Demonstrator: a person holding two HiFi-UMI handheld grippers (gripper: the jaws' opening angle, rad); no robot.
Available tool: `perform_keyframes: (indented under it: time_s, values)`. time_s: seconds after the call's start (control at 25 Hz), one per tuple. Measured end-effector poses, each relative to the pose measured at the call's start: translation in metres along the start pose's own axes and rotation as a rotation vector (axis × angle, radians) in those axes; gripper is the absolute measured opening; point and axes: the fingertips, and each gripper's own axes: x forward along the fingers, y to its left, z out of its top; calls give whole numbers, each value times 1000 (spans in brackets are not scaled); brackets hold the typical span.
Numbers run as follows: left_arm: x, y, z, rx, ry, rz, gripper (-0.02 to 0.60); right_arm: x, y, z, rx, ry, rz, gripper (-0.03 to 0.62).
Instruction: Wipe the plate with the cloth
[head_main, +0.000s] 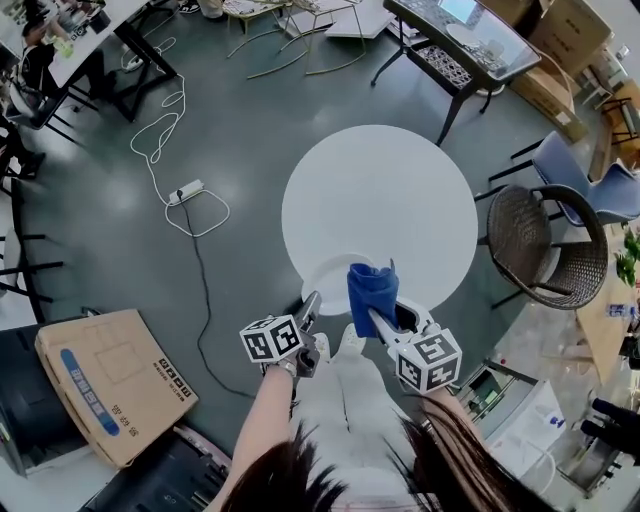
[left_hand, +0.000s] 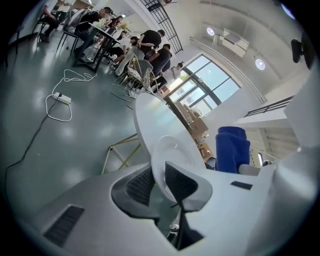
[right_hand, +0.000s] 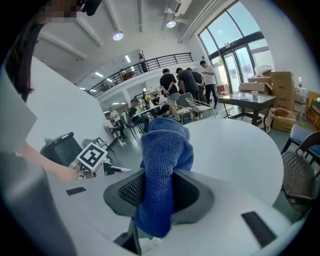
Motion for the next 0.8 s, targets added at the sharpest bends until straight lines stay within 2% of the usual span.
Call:
perform_keyframes:
  time_s: [0.24, 0.52, 0.8]
  values:
    - [-8, -7, 5, -64, -26, -35, 34, -6, -1, 6, -6, -4, -1, 133]
    - [-17, -19, 15, -11, -25, -36, 28, -13, 2, 23, -21, -27, -2, 133]
    - [-30, -41, 41, -7, -69, -68, 28, -28, 4, 51, -30, -73, -19, 133]
